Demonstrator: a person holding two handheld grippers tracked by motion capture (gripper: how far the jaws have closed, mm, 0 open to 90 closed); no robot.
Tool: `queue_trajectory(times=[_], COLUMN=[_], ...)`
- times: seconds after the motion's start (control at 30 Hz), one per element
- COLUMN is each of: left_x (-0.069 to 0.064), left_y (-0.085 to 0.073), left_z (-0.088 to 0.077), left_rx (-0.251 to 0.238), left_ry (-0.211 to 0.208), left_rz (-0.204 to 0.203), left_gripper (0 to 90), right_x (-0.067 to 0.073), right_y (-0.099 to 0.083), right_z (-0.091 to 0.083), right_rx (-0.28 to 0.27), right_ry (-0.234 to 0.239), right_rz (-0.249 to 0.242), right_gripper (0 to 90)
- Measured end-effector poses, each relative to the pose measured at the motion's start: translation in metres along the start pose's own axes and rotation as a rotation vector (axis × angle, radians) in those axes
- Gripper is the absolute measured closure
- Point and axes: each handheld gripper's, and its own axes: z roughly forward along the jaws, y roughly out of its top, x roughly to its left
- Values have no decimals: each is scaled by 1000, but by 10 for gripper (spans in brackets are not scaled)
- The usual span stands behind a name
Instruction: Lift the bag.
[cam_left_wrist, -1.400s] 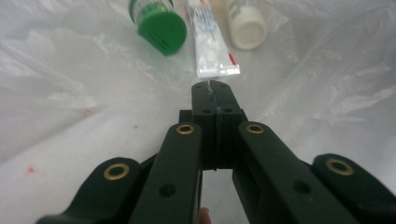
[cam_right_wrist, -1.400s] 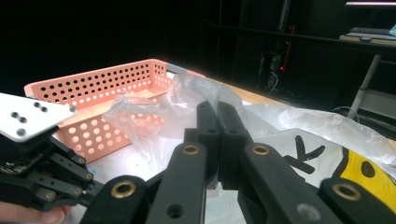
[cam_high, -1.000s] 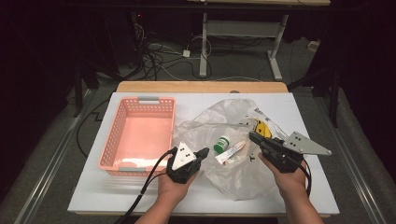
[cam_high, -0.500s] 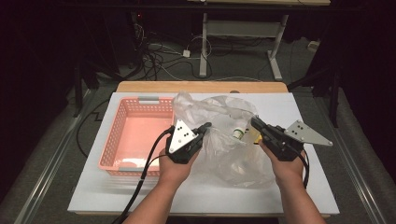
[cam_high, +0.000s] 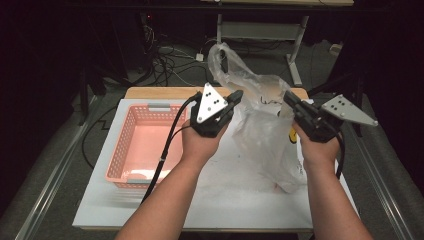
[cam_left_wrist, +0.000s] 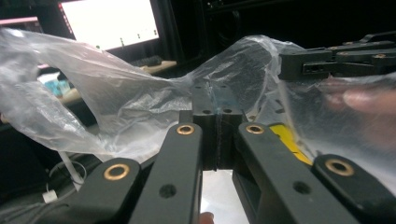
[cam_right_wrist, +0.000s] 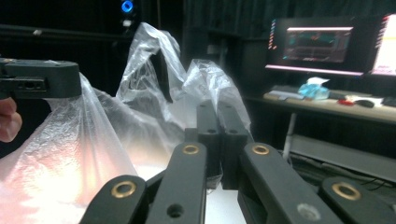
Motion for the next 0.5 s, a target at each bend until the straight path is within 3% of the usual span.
queue_trajectory(times=[0.13, 0.27, 0.37, 0.5], left_x=[2, 5, 8, 11], left_y=[20, 31, 27, 12], left_z=[8, 13, 16, 18], left_rx=[-4, -10, 10, 31], left_ry=[9, 16, 23, 30], left_rz=[42, 42, 34, -2], left_gripper=[884, 885, 884, 883], right_x=[-13, -26, -32, -33], right_y=[18, 32, 34, 22], right_z=[-4, -12, -17, -18], right_rx=[-33, -69, -70, -40], right_ry=[-40, -79, -89, -87], right_rz=[15, 16, 17, 15], right_gripper=[900, 900, 900, 900])
